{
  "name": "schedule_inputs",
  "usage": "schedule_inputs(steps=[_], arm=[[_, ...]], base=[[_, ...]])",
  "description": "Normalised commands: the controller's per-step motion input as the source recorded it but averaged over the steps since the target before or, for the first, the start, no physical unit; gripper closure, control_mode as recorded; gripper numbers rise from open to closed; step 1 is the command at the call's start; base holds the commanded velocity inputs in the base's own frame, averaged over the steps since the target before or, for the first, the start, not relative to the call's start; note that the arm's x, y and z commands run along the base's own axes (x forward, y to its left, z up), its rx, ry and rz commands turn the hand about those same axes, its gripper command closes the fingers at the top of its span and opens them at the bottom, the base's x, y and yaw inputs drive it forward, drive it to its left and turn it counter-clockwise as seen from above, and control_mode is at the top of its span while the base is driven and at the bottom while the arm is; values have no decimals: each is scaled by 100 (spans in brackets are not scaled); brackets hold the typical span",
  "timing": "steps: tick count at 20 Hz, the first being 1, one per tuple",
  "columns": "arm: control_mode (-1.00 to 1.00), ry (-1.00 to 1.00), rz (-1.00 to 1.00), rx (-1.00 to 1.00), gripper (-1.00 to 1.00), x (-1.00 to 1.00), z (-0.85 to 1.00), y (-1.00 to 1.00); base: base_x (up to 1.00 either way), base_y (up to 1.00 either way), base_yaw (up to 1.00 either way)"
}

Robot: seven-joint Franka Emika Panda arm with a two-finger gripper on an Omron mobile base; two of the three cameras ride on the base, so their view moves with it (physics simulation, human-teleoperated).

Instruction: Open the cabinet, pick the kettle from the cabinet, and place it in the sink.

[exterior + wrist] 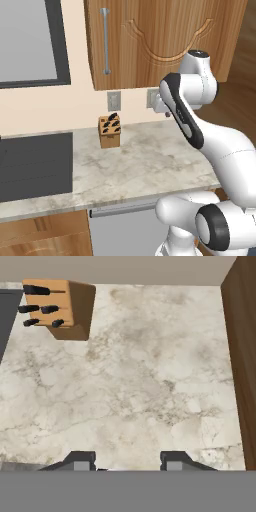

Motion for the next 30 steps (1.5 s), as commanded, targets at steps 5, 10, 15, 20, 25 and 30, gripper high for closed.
schedule_inputs(steps=[5,10,15,20,25,30], arm=[[-100,-2,0,0,-100,-9,0,0],[-100,-14,-1,0,-100,-21,-1,0],[-100,-13,-4,0,-100,-23,0,7],[-100,-15,-5,0,-100,-19,1,20],[-100,-19,-3,0,-100,-17,4,22],[-100,-18,-1,0,-100,-17,8,22]], base=[[0,0,0],[0,0,0],[0,0,0],[0,0,0],[0,0,0],[0,0,0]])
